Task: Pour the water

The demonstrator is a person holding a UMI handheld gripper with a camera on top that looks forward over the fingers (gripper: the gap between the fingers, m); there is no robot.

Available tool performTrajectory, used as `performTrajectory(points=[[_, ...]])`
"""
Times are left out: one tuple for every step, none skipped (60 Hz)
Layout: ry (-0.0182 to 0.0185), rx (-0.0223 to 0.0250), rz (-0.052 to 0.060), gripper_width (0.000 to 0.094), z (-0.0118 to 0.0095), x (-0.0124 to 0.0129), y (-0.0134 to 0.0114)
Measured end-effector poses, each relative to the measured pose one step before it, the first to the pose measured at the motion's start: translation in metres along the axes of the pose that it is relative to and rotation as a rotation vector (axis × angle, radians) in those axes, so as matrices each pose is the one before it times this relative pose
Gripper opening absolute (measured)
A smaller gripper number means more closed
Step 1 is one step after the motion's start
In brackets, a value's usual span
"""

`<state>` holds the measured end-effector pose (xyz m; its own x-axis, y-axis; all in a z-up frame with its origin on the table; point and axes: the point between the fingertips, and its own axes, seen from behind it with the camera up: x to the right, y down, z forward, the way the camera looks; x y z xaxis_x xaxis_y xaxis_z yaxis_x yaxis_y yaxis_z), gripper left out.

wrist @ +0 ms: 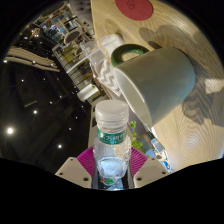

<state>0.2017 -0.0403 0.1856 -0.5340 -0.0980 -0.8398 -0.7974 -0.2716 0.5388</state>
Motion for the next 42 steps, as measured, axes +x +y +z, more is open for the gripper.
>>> performTrajectory(points=[[0.00304, -0.00752, -0.0004, 0.0413, -0.00123, 0.00071, -0.00349], [0.01212, -0.00190, -0.0089, 0.0417, 0.01357, 0.00038, 0.00287], [0.01214, -0.00330, -0.0133, 0.0416, -0.00023, 0.00105, 0.00048], [0.01428, -0.00293, -0.0201, 0.0416, -0.00040, 0.00021, 0.00101], [0.01453, -0.00341, -0.0252, 0.0416, -0.00055, 0.00034, 0.00094], [0.00762, -0.01027, -0.0248, 0.0415, -0.01677, 0.00129, -0.00050], [0.01229, -0.00492, -0.0293, 0.0414, 0.00286, 0.00262, 0.00257], [0.02211, 0.00092, -0.0413, 0.0417, 0.01201, 0.00118, 0.00297], [0.01673, -0.00244, -0.0400, 0.0416, -0.00143, -0.00063, 0.00117], [0.01723, -0.00169, -0.0444, 0.0416, -0.00103, -0.00087, 0.00071], [0.01118, -0.00727, -0.0446, 0.0416, -0.01467, -0.00148, 0.00002], [0.01669, -0.00184, -0.0534, 0.0415, -0.00158, -0.00212, -0.00028], [0.01717, 0.00020, -0.0566, 0.0415, -0.00216, -0.00223, -0.00091], [0.01716, 0.00196, -0.0585, 0.0416, -0.00220, -0.00282, -0.00207], [0.01741, 0.00287, -0.0598, 0.0416, -0.00221, -0.00310, -0.00302], [0.01771, 0.00390, -0.0616, 0.0416, 0.00017, -0.00328, -0.00409], [0.01611, 0.00487, -0.0622, 0.0417, -0.00176, -0.00311, -0.00428], [0.01561, 0.00624, -0.0633, 0.0417, -0.00120, -0.00240, -0.00507], [0.00829, 0.00867, -0.0594, 0.0418, -0.01407, -0.00103, 0.00033], [0.02327, 0.01120, -0.0642, 0.0418, 0.02244, -0.00111, -0.00844], [0.01506, 0.01090, -0.0613, 0.0419, -0.00149, -0.00145, -0.00760], [0.01572, 0.01213, -0.0594, 0.0418, -0.00116, -0.00034, -0.00769], [0.01636, 0.01199, -0.0573, 0.0419, -0.00160, 0.00061, -0.00724], [0.01395, 0.00982, -0.0576, 0.0420, -0.01771, 0.00047, -0.00832], [0.01709, 0.01125, -0.0528, 0.0421, -0.00198, 0.00232, -0.00705], [0.01823, 0.01174, -0.0510, 0.0421, -0.00180, 0.00364, -0.00653], [0.01917, 0.01216, -0.0493, 0.0420, -0.00151, 0.00490, -0.00665], [0.01715, 0.01211, -0.0450, 0.0421, -0.01981, 0.00513, -0.01045], [0.02402, 0.01282, -0.0468, 0.0422, 0.01465, 0.00844, 0.00054], [0.01970, 0.01096, -0.0455, 0.0421, -0.00106, 0.00551, -0.00544], [0.01767, 0.00961, -0.0436, 0.0421, -0.00071, 0.00629, -0.00430], [0.01830, 0.00740, -0.0416, 0.0421, -0.00009, 0.00802, -0.00323], [0.02056, 0.00500, -0.0406, 0.0421, -0.00073, 0.00843, -0.00212], [0.02315, 0.00188, -0.0410, 0.0421, -0.00998, 0.00907, -0.00435], [0.02491, 0.00519, -0.0387, 0.0420, 0.00422, 0.01471, 0.00132], [0.02615, 0.00091, -0.0382, 0.0421, -0.00020, 0.01117, 0.00109], [0.02464, 0.00171, -0.0366, 0.0420, 0.00066, 0.01079, 0.00142], [0.02277, 0.00020, -0.0348, 0.0420, 0.00125, 0.01051, 0.00167], [0.01645, -0.00083, -0.0335, 0.0420, -0.00445, 0.01290, -0.00047], [0.01771, -0.00417, -0.0323, 0.0420, 0.00232, 0.00828, 0.00392], [0.01693, -0.00290, -0.0306, 0.0420, 0.00231, 0.00821, 0.00415], [0.01563, 0.00161, -0.0273, 0.0420, 0.00429, 0.00844, 0.00840]])
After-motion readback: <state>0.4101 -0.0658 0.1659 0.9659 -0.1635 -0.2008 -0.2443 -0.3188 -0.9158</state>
